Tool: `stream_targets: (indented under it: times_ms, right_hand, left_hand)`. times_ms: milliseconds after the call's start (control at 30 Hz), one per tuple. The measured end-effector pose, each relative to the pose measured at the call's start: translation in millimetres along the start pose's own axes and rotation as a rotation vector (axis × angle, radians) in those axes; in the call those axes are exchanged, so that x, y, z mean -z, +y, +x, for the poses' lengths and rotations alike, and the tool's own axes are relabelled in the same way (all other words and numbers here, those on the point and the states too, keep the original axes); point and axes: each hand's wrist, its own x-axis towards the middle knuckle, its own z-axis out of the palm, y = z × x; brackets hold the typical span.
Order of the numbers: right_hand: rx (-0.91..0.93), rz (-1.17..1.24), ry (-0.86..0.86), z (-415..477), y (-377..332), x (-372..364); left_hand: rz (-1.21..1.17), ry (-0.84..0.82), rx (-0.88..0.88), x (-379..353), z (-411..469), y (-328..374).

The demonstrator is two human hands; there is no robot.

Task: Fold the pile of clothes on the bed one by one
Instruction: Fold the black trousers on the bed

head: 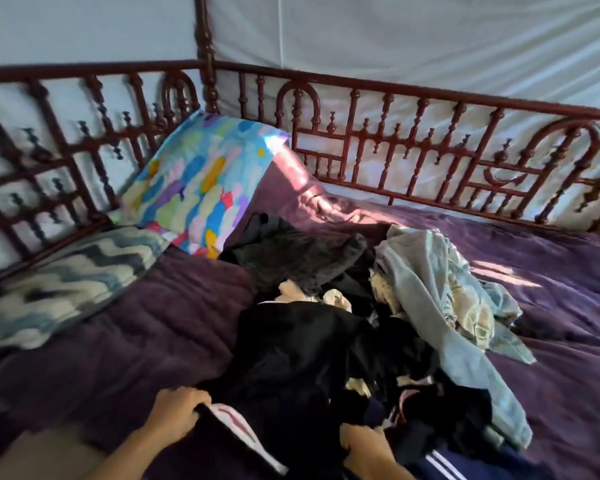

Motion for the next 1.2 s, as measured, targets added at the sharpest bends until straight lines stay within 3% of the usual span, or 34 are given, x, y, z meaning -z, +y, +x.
stream_targets:
  times_ms: [100,267,500,767,1033,1200]
  right_hand:
    - [0.082,-0.084,-0.086,9,-3,-5]
    - [0.168,-0.026,-0.171,22,-5,-9]
    - [0.231,0.042,-0.065,42,-36,10]
    - [0.228,0.029,0.066,84,-81,46]
    - [0.087,0.027,0.119,133,-152,57]
    - [0.039,-0.026,0.141,166,-205,72]
  left_hand:
    - [-0.003,-0.042,0.065,-22,-20,-4]
    - [0.05,-0.087,0.123,-54,-41,4]
    - [-0.13,-0.184,0.184,-82,-50,6]
    - [-0.255,-0.019,0.473,-67,-12,-27]
    - [-0.45,-0.232,0.446,-63,42,-80]
    - [-0.594,-0.381,0.323,-55,67,-110]
